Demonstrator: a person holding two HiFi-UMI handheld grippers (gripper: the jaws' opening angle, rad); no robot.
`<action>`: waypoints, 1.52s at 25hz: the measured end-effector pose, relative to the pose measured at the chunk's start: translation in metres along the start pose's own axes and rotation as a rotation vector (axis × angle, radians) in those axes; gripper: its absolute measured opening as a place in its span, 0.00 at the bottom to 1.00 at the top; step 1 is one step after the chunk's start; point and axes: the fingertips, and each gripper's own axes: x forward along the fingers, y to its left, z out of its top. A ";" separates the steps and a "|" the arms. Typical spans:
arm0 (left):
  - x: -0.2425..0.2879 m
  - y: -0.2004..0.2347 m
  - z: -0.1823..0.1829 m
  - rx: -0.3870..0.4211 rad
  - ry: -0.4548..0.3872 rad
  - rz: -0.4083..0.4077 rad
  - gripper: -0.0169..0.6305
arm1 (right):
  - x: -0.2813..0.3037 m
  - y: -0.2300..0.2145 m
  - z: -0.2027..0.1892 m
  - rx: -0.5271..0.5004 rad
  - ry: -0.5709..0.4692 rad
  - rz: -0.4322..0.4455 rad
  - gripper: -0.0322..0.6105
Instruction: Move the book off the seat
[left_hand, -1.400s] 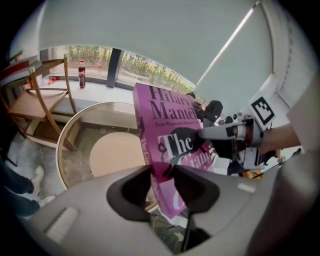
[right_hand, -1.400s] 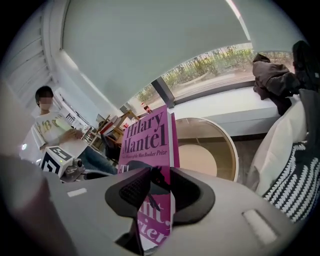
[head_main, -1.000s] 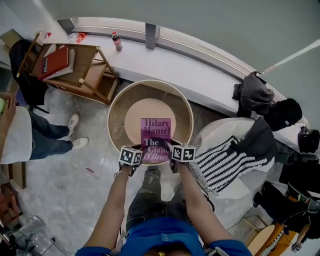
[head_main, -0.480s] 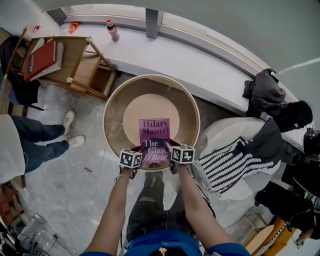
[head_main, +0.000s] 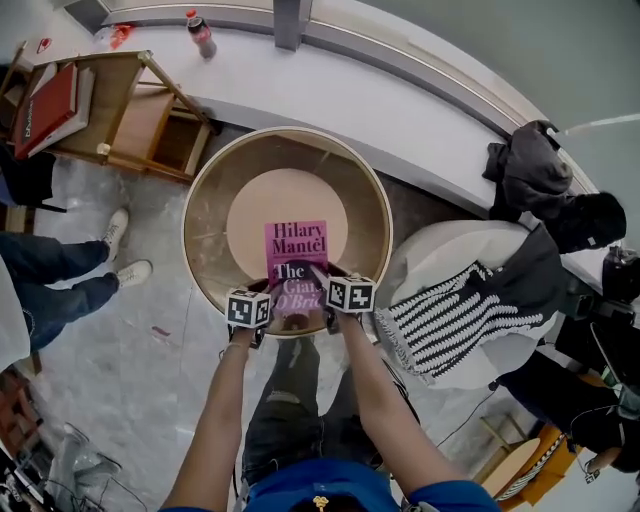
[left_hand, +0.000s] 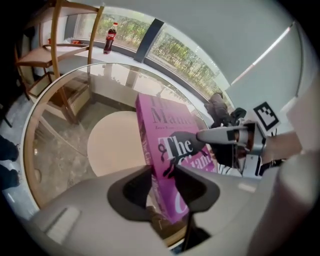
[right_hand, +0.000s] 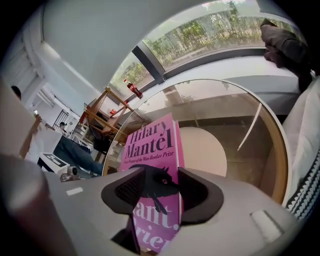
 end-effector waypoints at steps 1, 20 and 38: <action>0.001 -0.001 0.000 -0.003 -0.005 0.002 0.24 | 0.001 -0.001 0.000 0.004 0.001 -0.004 0.34; -0.094 -0.045 0.033 0.084 -0.151 0.087 0.03 | -0.086 0.064 0.004 -0.141 -0.009 -0.109 0.12; -0.204 -0.141 0.057 0.284 -0.343 0.009 0.03 | -0.190 0.178 0.020 -0.398 -0.127 0.068 0.05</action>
